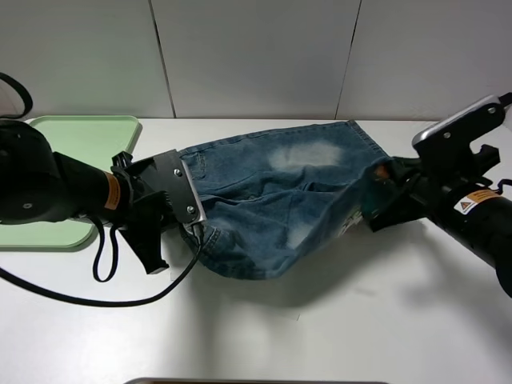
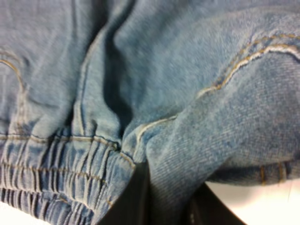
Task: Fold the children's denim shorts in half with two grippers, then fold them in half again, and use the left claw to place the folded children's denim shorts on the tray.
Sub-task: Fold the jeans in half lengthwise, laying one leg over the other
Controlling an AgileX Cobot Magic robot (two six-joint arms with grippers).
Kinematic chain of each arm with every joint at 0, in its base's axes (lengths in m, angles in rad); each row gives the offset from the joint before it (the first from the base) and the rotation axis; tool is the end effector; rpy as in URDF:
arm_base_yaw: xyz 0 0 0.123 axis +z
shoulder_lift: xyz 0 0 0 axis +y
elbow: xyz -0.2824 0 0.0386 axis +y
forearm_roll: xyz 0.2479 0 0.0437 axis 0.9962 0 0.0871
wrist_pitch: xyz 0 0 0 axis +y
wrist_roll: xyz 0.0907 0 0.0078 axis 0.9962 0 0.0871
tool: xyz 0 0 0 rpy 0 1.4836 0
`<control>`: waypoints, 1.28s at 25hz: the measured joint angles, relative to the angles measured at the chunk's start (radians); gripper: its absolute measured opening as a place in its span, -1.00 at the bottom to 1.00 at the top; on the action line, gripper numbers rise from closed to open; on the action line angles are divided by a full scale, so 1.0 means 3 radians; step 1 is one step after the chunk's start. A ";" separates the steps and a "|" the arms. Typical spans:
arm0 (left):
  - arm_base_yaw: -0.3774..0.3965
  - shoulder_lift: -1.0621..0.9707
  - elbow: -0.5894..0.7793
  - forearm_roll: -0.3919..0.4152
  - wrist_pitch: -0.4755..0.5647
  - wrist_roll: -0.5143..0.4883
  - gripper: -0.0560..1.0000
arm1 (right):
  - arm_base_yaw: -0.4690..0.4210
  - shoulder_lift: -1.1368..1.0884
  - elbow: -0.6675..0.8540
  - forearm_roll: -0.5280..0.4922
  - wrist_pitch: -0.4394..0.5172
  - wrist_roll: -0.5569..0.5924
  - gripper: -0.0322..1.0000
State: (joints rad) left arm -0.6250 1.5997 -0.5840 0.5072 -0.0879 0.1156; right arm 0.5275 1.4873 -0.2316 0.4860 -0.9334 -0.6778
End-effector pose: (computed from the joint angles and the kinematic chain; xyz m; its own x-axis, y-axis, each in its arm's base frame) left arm 0.2203 -0.1636 0.1480 -0.1427 0.8199 -0.5544 0.8490 0.3893 0.3573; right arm 0.2021 0.0782 0.1608 -0.1769 -0.4941 -0.8512 -0.2370 0.8608 -0.4505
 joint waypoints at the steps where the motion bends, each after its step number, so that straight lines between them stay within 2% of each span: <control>1: 0.0000 -0.0005 0.0000 -0.0001 -0.0008 -0.0034 -0.70 | 0.0000 0.0001 -0.0025 0.0034 -0.0093 0.0000 -0.97; 7: 0.0084 -0.0011 0.0000 -0.0120 -0.0071 -0.0187 -0.70 | 0.0000 0.0011 -0.0387 0.0084 -0.0135 -0.0078 -0.97; 8: 0.0159 -0.0011 0.0000 -0.0224 -0.0104 -0.0202 -0.70 | 0.0000 0.0011 -0.0458 0.0090 -0.0126 -0.0115 -0.97; 9: 0.0330 -0.0011 0.0000 -0.0479 -0.0156 -0.0216 -0.70 | 0.0000 0.0015 -0.0540 0.0102 -0.0103 -0.0167 -0.97; 10: 0.0428 -0.0011 0.0000 -0.0617 -0.0182 -0.0221 -0.70 | 0.0000 0.0020 -0.0596 0.0127 -0.0088 -0.0221 -0.97; 13: 0.0653 -0.0017 0.0000 -0.0830 -0.0253 -0.0241 -0.70 | 0.0000 0.0116 -0.0787 0.0263 -0.0060 -0.0417 -0.97; 18: 0.0830 -0.0017 0.0003 -0.0884 -0.0471 -0.0248 -0.70 | 0.0000 0.0466 -0.1076 0.0429 -0.0055 -0.0788 -0.97; 22: 0.0907 -0.0017 0.0003 -0.0884 -0.0655 -0.0248 -0.70 | -0.0023 0.0794 -0.1316 0.0443 -0.0055 -0.0931 -0.97; 26: 0.1077 -0.0017 0.0003 -0.0884 -0.0841 -0.0224 -0.70 | -0.0178 0.1067 -0.1530 0.0479 -0.0055 -0.0965 -0.97; 32: 0.1349 0.0019 0.0003 -0.0884 -0.1029 -0.0009 -0.70 | -0.0387 0.1271 -0.1728 0.0475 -0.0027 -0.0955 -0.97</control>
State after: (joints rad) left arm -0.2204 1.6054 -0.5832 0.2420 -0.3965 0.1129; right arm 0.4114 1.8687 -0.7501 0.6285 -0.9414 -0.9643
